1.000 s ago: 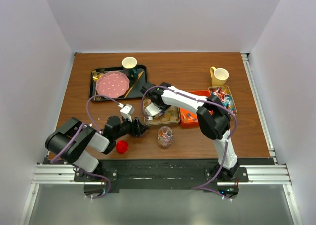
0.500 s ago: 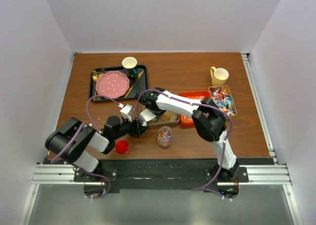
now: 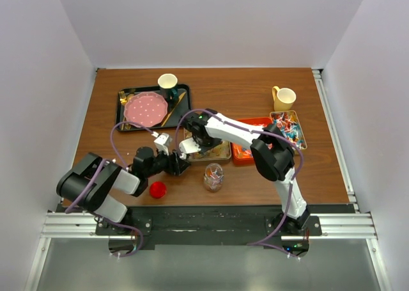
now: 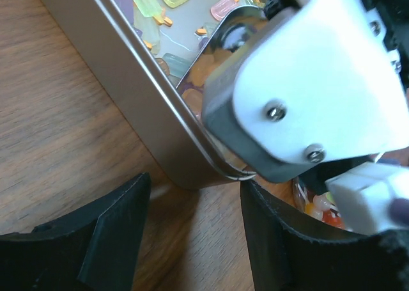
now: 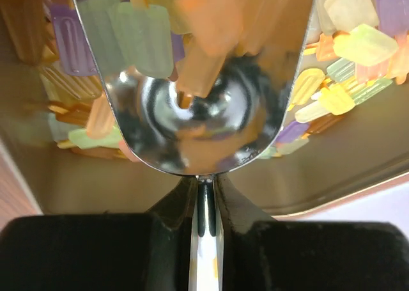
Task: Pack the candies
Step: Scoop the fake candies from the storage box.
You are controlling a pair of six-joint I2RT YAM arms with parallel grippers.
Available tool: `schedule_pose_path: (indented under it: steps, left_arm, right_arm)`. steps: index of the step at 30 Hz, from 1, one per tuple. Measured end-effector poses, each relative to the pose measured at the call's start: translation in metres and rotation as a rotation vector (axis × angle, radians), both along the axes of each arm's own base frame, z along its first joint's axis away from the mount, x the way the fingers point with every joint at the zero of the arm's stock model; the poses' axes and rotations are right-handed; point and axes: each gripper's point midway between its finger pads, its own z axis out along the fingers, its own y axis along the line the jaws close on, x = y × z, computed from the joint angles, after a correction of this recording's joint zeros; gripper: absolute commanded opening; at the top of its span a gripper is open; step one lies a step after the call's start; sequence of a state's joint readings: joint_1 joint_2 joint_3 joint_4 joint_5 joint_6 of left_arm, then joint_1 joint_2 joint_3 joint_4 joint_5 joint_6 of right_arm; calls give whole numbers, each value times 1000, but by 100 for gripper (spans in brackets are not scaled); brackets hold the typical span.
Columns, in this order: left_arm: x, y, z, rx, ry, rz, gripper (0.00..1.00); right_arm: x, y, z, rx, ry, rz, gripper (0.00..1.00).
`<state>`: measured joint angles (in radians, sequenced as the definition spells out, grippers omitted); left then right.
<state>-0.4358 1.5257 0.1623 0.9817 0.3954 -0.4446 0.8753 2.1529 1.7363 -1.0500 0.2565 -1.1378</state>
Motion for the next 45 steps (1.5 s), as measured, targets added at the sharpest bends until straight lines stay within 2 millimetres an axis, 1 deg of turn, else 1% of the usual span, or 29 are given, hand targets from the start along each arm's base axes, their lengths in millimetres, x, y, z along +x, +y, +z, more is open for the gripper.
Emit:
schedule_pose_path:
  steps: [5,9,14,25,29,34,37,39,41,45]
  left_arm:
    - [1,1,1,21,25,-11,67]
    - [4,6,3,54,47,-8,70]
    - [3,13,8,92,86,1,70]
    - [2,16,43,152,53,-65,73]
    - [4,28,60,160,35,-66,75]
    - [21,55,102,103,-26,-15,75]
    - [31,73,117,80,-25,18,75]
    - [36,83,119,78,-14,41,75]
    - [42,93,117,77,15,65,75]
    - [54,104,114,69,59,102,75]
  right_arm:
    - [-4,1,-10,88,57,-61,0]
    - [-4,9,-17,202,123,-126,0]
    - [2,14,-26,317,178,-174,0]
    - [5,15,-26,445,166,-180,0]
    - [6,14,-25,472,165,-197,0]
    - [5,9,-22,497,160,-228,0]
    - [0,5,-13,524,155,-240,0]
    - [-3,3,-2,548,140,-246,0]
    - [-6,-1,18,578,114,-249,0]
    - [-9,-8,69,656,45,-248,0]
